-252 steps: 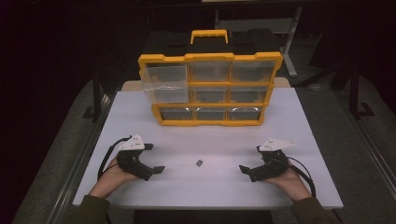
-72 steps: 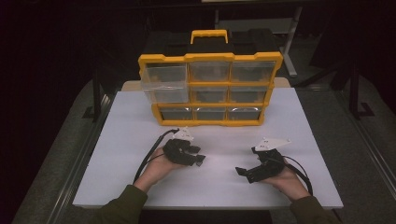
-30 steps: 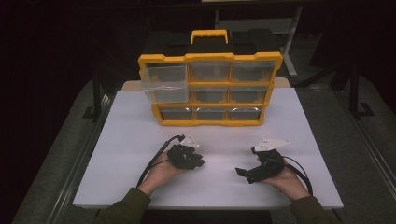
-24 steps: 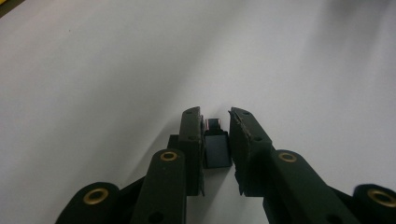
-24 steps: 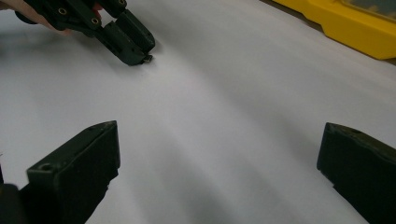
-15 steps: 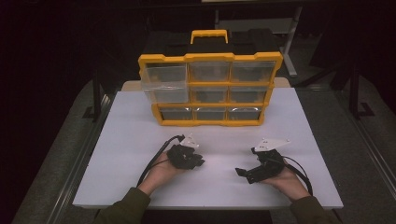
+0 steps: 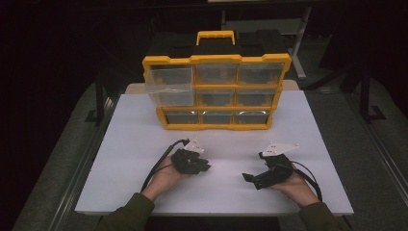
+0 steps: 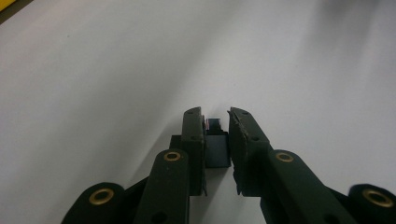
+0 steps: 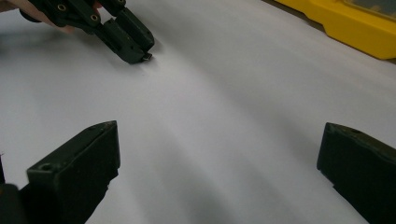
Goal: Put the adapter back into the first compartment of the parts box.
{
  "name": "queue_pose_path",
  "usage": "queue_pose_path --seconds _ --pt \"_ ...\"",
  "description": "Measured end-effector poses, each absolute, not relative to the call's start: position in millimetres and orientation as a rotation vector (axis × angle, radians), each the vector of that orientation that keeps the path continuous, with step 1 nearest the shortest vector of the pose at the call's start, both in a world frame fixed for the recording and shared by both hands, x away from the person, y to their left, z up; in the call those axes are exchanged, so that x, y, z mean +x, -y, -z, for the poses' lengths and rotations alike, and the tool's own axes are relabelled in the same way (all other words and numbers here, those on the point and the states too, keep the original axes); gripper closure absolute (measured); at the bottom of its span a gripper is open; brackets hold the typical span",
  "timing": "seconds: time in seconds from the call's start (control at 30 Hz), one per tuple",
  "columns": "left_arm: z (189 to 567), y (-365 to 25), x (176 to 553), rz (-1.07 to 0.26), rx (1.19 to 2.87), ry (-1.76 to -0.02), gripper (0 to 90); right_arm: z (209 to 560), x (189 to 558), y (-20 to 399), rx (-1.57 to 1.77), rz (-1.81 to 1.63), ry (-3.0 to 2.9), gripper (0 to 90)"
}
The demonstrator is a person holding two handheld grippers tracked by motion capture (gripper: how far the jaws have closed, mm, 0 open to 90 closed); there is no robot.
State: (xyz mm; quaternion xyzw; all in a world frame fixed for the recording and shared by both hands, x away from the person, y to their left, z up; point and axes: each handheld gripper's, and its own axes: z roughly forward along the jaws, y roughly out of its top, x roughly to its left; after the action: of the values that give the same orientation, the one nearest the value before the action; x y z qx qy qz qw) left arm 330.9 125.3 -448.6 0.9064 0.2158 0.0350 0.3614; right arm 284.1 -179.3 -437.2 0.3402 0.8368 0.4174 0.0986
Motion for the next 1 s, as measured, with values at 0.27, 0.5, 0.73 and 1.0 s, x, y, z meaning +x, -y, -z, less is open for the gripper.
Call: queue_pose_path --seconds 0.27,0.5,0.73,1.0 --pt "441.6 -137.8 333.3 -0.067 2.312 -0.581 76.6 437.6 284.3 178.6 1.006 -1.234 -2.477 0.0" --pt "434.4 -151.4 334.2 -0.059 2.302 -0.586 76.5 437.4 284.3 178.8 1.006 -1.237 -2.478 0.0" --pt "429.1 -161.8 333.2 -0.058 2.301 -0.595 76.6 437.9 284.4 178.0 1.004 -1.236 -2.48 0.0" --pt "424.7 -172.0 333.2 -0.048 2.296 -0.607 76.5 438.4 284.4 177.6 1.006 -1.236 -2.482 0.0"
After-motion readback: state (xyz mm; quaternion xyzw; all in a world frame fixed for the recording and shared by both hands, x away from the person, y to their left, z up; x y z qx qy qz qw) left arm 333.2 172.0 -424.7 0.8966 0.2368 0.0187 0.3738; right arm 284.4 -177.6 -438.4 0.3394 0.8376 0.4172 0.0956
